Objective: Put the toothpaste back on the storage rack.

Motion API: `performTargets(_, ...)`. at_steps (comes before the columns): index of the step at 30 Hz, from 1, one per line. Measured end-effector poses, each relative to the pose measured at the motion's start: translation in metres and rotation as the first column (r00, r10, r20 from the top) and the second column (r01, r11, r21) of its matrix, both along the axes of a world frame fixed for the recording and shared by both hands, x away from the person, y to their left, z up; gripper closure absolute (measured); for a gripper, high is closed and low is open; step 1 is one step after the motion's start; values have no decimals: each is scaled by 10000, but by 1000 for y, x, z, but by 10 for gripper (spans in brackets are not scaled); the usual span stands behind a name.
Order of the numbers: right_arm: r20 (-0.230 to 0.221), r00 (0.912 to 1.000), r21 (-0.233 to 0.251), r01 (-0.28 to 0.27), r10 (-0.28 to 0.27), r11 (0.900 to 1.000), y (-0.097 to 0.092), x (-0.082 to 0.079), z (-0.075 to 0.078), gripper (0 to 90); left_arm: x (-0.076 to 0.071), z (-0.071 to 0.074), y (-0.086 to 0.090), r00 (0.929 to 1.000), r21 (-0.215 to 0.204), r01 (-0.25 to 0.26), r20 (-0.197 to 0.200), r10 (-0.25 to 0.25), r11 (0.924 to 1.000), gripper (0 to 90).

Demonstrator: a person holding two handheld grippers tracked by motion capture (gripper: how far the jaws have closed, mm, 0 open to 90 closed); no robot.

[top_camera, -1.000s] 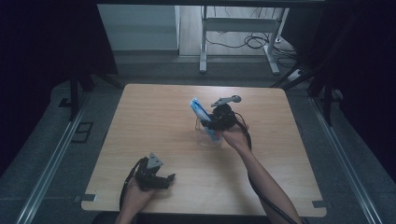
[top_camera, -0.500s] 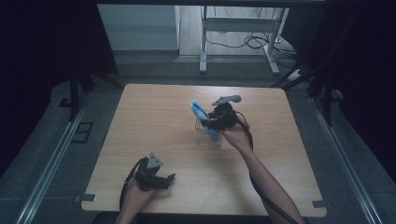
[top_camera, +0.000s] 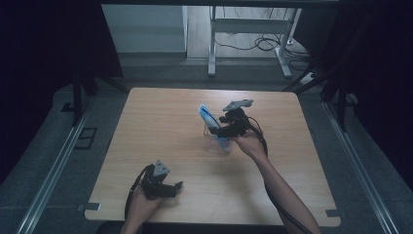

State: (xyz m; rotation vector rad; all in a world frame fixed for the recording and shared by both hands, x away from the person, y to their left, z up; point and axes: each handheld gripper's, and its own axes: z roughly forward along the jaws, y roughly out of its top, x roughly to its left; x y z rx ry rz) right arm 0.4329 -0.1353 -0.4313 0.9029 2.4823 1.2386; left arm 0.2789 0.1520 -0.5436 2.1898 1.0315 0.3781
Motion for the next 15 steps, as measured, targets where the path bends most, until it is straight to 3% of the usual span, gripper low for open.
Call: performTargets(15,10,9993,-148,-381,381,9992,-4,-10,3,223,0,0,0,10000,-39,-34,9,34,10000,141)
